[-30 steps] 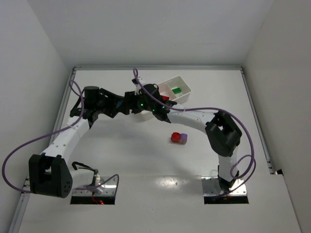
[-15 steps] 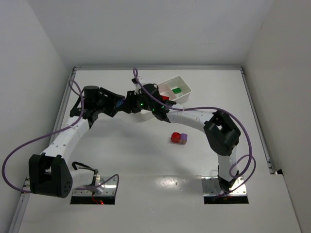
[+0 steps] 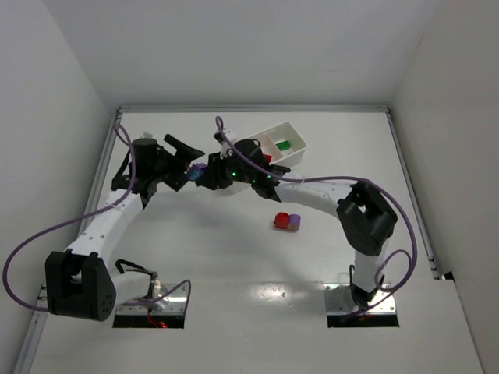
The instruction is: Sort the legos into containers by color
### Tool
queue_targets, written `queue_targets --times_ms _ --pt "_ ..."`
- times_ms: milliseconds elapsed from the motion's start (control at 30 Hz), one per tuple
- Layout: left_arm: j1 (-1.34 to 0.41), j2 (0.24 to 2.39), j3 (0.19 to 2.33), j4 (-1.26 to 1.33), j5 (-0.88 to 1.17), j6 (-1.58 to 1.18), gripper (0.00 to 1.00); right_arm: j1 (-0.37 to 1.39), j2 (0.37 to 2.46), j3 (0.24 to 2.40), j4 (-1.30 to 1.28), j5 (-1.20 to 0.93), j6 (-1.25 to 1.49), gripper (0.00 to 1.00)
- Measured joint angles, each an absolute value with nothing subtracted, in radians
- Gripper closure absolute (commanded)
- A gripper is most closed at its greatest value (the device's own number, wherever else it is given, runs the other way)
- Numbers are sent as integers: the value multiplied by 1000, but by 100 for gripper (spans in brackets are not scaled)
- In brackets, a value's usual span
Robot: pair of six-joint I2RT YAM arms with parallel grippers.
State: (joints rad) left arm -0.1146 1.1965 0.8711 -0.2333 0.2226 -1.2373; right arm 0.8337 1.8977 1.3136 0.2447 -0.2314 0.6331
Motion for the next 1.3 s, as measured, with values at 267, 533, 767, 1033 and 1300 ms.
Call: queue_targets --times_ms 267,533,767,1033,1300 --pt "-11 1191 868 -225 426 -948 0 810 1765 1242 168 -363 513 100" --pt "170 1200 892 -221 837 -554 5 710 1659 1243 -17 -599 373 100" --pt "122 1358 891 -142 1298 -394 15 622 1658 1243 -111 -850 403 100" --pt "28 1434 897 -152 1425 -262 23 561 1721 1251 -128 -1065 460 100" --pt "-78 1430 928 -168 1452 -205 21 530 1768 1251 -135 -1133 496 100"
